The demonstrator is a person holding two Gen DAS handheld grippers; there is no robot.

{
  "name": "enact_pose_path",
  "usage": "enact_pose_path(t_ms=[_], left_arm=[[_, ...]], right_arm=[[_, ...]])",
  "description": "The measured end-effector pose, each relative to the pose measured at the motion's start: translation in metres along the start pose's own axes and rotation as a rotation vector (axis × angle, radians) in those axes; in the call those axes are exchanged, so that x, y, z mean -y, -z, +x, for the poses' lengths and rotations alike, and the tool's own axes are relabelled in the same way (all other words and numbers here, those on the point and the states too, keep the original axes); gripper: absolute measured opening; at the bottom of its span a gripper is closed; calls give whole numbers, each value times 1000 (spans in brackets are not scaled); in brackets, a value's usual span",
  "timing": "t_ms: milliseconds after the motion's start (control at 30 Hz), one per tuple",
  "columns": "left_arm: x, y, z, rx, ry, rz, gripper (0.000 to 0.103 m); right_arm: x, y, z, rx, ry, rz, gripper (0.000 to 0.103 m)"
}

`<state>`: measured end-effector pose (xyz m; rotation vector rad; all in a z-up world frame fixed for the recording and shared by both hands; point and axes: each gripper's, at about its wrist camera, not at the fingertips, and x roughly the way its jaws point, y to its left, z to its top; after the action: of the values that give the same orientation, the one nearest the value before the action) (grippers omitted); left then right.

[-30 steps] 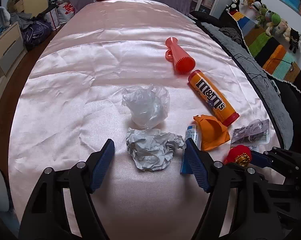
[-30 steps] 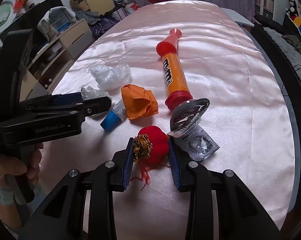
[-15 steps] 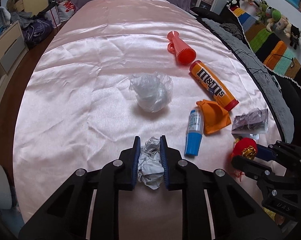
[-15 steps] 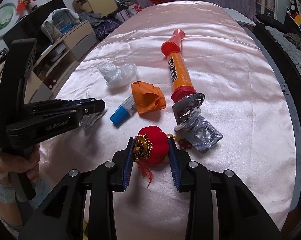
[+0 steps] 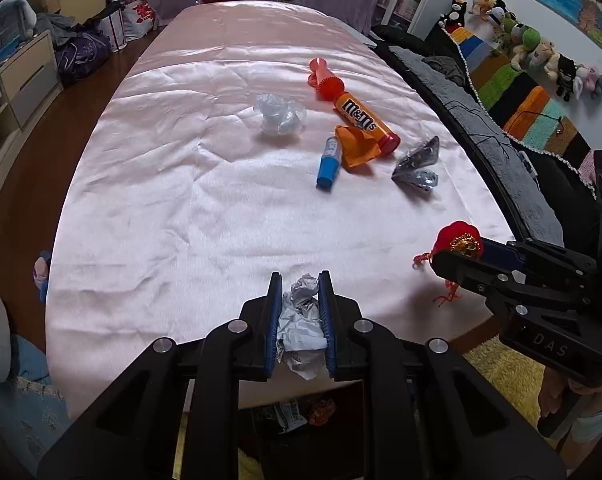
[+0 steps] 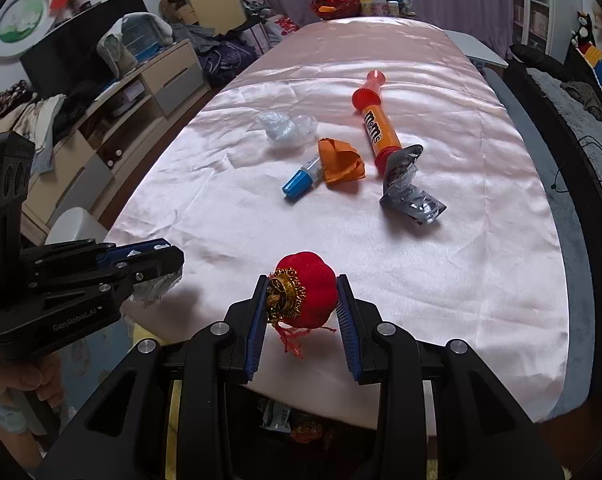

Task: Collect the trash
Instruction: 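Carry the ornament and foil down to the black bin with both tools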

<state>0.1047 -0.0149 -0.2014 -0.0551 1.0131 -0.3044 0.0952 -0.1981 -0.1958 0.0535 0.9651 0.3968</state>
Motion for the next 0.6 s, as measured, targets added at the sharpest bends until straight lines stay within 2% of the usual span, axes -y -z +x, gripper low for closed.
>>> enact_pose_path(t_ms=[267, 600], left_arm=[[4, 61, -26, -20, 12, -12, 17], [9, 123, -15, -98, 22, -24, 17]], right_arm=[[-30, 42, -22, -15, -37, -32, 34], [-33, 96, -18, -100, -36, -11, 34]])
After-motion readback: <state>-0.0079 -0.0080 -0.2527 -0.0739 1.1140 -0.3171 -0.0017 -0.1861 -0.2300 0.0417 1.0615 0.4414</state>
